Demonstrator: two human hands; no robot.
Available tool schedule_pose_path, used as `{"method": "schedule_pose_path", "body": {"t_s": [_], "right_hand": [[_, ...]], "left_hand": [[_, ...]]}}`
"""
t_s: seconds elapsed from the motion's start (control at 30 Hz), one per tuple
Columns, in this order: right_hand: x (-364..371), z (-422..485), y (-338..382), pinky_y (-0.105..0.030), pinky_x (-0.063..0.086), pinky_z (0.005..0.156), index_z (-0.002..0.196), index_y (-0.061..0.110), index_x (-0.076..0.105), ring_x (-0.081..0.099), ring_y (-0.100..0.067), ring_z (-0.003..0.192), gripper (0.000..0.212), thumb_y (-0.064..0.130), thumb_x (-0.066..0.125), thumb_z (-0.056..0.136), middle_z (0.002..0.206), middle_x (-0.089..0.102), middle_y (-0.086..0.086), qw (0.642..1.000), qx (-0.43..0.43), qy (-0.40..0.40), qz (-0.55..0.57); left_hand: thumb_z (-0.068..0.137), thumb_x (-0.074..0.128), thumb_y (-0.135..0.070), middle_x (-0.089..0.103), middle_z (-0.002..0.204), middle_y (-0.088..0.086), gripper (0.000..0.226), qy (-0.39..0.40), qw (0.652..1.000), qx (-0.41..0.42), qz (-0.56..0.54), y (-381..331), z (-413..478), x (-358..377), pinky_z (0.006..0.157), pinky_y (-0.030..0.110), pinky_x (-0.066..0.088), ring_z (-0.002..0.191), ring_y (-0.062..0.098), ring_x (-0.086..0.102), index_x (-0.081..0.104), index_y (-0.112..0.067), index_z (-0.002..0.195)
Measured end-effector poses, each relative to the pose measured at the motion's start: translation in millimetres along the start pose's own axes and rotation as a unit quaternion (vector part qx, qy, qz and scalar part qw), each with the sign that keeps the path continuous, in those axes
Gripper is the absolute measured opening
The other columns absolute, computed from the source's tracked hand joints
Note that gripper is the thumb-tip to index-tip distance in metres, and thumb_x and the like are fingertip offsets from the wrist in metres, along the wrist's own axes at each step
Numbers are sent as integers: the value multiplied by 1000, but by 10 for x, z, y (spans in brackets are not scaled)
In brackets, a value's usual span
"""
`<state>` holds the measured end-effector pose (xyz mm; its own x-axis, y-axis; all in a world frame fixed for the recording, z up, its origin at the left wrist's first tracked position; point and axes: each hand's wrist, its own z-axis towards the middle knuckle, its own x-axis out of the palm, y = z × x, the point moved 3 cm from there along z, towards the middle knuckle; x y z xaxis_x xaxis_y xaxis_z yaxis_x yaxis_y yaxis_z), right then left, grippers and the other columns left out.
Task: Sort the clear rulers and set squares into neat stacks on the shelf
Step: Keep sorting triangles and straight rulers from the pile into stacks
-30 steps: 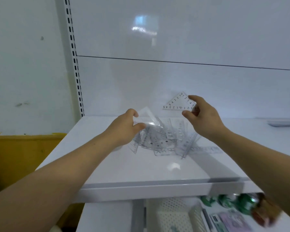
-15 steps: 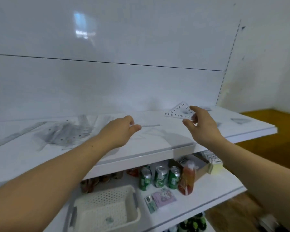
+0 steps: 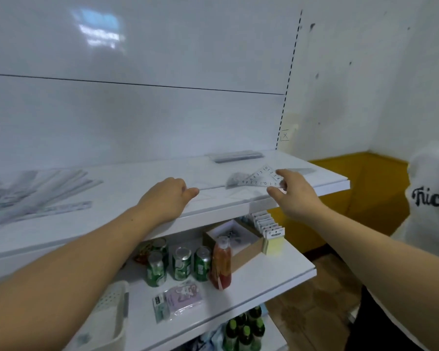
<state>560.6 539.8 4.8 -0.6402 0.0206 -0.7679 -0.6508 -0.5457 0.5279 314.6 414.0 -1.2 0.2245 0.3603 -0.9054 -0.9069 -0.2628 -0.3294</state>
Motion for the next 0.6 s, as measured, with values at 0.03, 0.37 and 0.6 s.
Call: {"method": "schedule_pose_path", "body": {"t_s": [0.03, 0.37, 0.6], "right_hand": [[31, 68, -48, -39, 42, 100, 143, 20, 35, 49, -23, 117, 56, 38, 54, 93, 134, 46, -8, 1000, 3, 8, -5], [358, 807, -219, -39, 33, 107, 144, 19, 34, 41, -25, 129, 57, 43, 49, 94, 143, 40, -7, 994, -17, 91, -63], [514, 1169, -249, -36, 24, 111, 145, 20, 34, 32, -23, 136, 57, 42, 48, 94, 149, 33, -6, 984, -64, 154, -66]], "left_hand": [[96, 38, -51, 60, 93, 9, 50, 0, 1000, 0, 5, -8, 50, 26, 75, 39, 46, 82, 24, 57, 61, -6, 96], [96, 33, -53, 54, 85, 0, 41, 21, 998, -1, 56, 110, 633, 289, 72, 37, 46, 78, 19, 53, 52, -19, 82], [97, 31, -52, 52, 80, -1, 41, 13, 998, -27, 51, 98, 744, 361, 71, 36, 42, 79, 22, 52, 46, -22, 73]]}}
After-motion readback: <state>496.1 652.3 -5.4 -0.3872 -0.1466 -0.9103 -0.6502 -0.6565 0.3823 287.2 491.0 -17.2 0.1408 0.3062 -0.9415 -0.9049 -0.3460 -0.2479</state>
